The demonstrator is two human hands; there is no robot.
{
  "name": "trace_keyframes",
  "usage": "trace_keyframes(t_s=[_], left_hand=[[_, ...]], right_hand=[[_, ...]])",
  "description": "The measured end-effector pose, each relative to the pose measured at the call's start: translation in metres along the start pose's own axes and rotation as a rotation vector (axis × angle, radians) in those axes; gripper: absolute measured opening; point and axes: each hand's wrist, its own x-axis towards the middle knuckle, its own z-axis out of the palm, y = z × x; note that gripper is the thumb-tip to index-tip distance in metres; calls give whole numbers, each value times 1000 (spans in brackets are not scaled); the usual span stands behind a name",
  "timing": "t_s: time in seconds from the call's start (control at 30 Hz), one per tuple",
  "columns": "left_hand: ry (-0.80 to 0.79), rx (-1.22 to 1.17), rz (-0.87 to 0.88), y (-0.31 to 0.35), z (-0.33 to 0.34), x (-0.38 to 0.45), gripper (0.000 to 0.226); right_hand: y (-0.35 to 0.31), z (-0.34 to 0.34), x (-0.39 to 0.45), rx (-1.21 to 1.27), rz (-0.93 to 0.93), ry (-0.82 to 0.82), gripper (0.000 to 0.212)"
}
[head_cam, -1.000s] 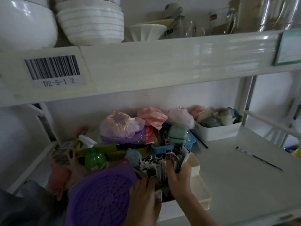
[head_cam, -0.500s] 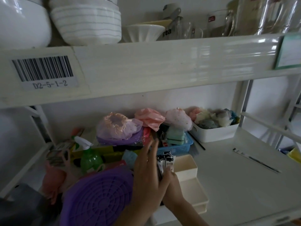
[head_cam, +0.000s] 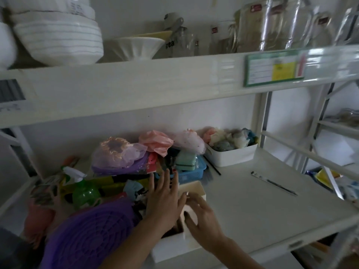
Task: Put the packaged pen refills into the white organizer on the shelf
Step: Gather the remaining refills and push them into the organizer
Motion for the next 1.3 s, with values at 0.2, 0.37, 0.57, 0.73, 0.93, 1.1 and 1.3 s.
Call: trace_keyframes(t_s=[0.2, 0.37, 0.57, 0.73, 0.93, 1.1, 1.3], left_hand=[[30, 73, 21, 113, -4, 43, 65], [-202, 1, -41, 225, 29, 77, 58], [-507, -331, -235, 315, 66, 126, 59], [-541, -775, -489, 352, 105, 177, 50], [-364, -950, -758, 374, 121, 175, 48], [42, -1317, -872, 347, 83, 147, 61], [578, -1883, -1349, 264, 29, 63, 31]], right_hand=[[84, -109, 1, -136, 28, 80, 31], [155, -202, 3, -167, 59, 197, 21], [265, -256, 4, -362, 462, -66, 23], [334, -240, -4, -505, 645, -452, 54], [339, -247, 10, -567, 479, -514, 27], [279, -264, 26, -349, 145, -436, 19], [153, -234, 38, 240, 40, -282, 9]])
